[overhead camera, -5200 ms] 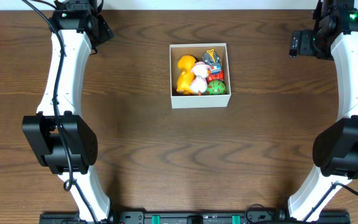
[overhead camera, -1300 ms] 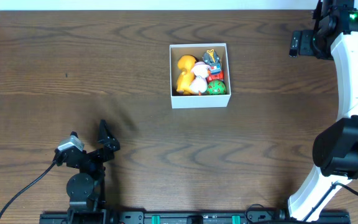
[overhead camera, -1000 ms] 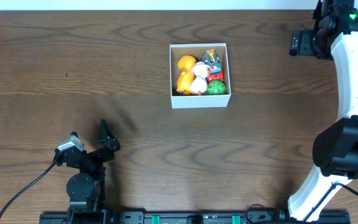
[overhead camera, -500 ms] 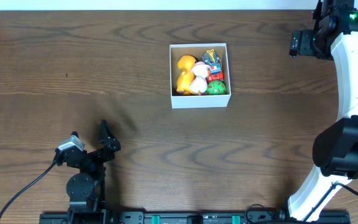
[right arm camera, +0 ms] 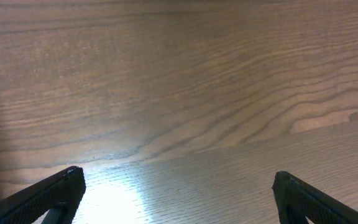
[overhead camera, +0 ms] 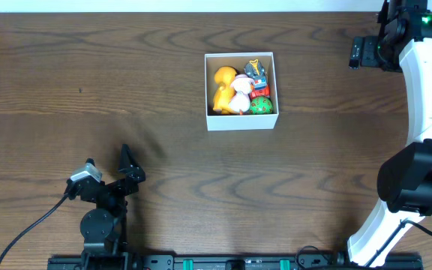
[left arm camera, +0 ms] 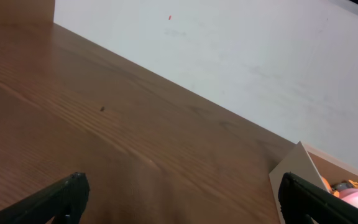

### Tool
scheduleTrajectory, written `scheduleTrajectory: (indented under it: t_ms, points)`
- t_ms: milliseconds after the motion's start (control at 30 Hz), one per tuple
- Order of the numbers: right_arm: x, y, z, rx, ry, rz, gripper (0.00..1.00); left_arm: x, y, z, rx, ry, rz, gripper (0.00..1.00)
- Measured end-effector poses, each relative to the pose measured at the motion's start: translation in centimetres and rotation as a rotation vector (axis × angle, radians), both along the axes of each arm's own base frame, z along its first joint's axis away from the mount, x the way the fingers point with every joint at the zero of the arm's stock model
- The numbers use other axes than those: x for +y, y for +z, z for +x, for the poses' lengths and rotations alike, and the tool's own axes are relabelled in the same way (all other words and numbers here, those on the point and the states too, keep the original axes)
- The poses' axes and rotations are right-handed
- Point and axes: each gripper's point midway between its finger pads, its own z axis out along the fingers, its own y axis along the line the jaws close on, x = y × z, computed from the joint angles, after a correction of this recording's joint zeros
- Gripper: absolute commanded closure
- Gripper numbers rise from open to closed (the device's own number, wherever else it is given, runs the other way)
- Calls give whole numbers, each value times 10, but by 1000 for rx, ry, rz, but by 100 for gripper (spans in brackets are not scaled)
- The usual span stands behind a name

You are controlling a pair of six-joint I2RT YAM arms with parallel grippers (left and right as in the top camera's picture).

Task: Pack container

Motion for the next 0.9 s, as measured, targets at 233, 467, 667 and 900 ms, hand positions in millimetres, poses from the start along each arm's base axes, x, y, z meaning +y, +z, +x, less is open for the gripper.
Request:
scheduleTrajectory:
  t_ms: [233,467,667,900]
  points:
    - [2,14,18,-98,5,11,1,0,0,0,0,-1,0,2]
    - [16,112,7,-359,-6,9,1,-1,0,0,0,-3,0,2]
    - [56,224,-65,-594,66,19,1,-1,0,0,0,-3,0,2]
    - [58,275,-141,-727,64,7,1,-1,0,0,1,-3,0,2]
